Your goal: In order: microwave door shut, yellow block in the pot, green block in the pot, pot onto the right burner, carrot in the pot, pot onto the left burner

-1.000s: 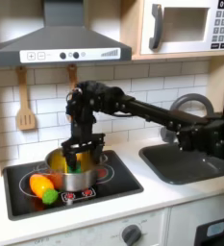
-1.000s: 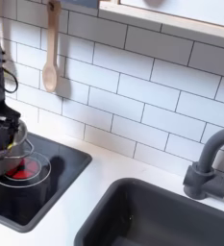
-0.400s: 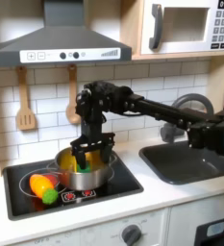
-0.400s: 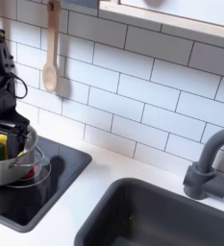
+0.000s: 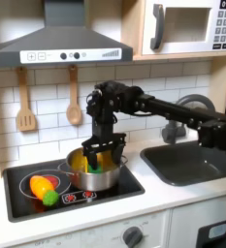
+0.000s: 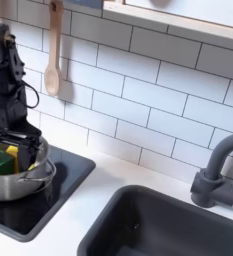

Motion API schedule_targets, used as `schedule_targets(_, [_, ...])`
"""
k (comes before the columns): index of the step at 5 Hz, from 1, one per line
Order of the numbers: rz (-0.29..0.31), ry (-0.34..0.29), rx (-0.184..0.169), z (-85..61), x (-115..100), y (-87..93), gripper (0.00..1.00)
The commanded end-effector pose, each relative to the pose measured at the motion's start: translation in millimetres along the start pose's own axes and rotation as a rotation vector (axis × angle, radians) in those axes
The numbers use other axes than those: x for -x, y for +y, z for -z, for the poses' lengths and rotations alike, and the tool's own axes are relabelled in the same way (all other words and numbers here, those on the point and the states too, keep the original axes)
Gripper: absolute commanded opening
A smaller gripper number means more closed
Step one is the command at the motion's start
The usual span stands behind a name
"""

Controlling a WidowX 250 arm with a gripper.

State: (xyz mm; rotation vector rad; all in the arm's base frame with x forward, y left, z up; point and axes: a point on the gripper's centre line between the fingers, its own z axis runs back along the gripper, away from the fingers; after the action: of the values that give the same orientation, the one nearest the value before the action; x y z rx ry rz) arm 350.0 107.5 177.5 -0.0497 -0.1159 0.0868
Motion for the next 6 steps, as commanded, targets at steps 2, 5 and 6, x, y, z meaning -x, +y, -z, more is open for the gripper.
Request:
schedule_targets(2, [0.039, 0.02, 0.02, 0.7, 5.6, -27.7, 1.0])
schedule_targets(5, [0.052, 0.018, 0.007, -6.6, 9.2, -30.8, 1.0])
schedule_targets(6, [0.026, 0.013, -0.007, -14.6, 11.2, -23.8, 1.0])
